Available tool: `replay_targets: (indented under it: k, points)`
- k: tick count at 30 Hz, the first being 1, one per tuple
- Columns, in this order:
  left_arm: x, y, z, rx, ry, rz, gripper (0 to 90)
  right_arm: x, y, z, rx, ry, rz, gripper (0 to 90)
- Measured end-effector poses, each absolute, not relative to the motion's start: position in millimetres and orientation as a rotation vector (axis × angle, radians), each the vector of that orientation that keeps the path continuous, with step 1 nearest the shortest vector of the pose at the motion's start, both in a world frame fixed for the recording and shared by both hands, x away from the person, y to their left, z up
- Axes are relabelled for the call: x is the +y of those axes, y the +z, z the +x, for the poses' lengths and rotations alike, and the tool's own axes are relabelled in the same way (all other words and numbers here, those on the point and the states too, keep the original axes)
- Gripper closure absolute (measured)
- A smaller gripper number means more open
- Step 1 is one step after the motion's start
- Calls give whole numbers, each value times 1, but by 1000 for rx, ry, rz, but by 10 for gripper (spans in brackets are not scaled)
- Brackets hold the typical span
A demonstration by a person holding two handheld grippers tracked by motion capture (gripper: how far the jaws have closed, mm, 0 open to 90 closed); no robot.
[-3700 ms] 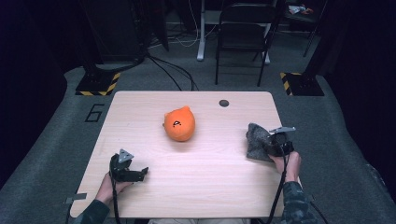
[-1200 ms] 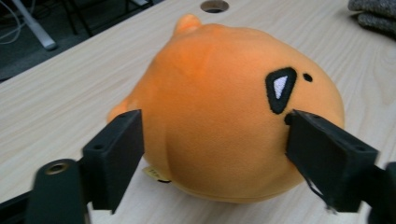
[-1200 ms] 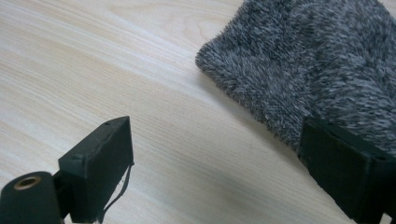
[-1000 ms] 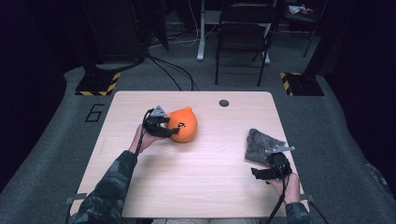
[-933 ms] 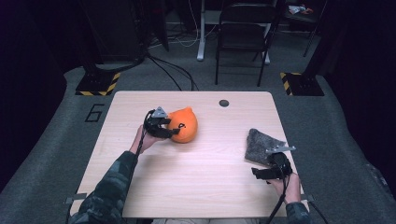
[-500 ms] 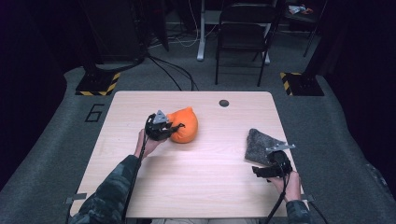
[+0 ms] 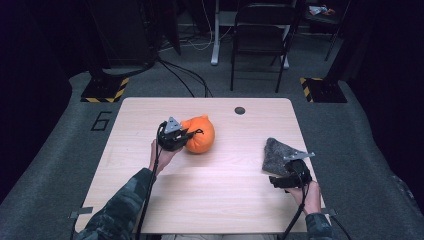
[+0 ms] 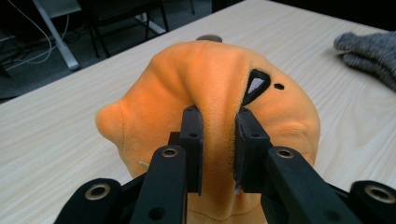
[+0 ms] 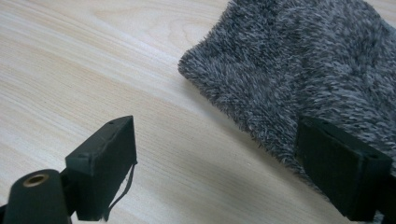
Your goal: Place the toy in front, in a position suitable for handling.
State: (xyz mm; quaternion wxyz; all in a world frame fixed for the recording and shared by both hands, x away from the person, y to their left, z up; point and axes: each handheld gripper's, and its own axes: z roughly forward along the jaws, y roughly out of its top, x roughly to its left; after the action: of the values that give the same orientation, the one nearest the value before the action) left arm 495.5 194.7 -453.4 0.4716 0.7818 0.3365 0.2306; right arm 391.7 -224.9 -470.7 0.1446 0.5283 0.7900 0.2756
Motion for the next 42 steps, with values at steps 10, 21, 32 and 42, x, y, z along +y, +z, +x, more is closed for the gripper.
replay_targets:
  k: [10, 21, 32, 42]
  points:
    - [178, -444, 480, 858, 580, 1891, 754, -222, -468, 394, 2275, 810, 1510, 121]
    - [149, -443, 463, 856, 567, 1885, 751, -212, -468, 403, 2284, 809, 1487, 121]
    - [144, -461, 456, 851, 528, 1959, 519, -200, -469, 413, 2279, 822, 1464, 119]
    - [189, -452, 440, 940, 591, 1929, 196, -174, -457, 423, 2267, 924, 1398, 88]
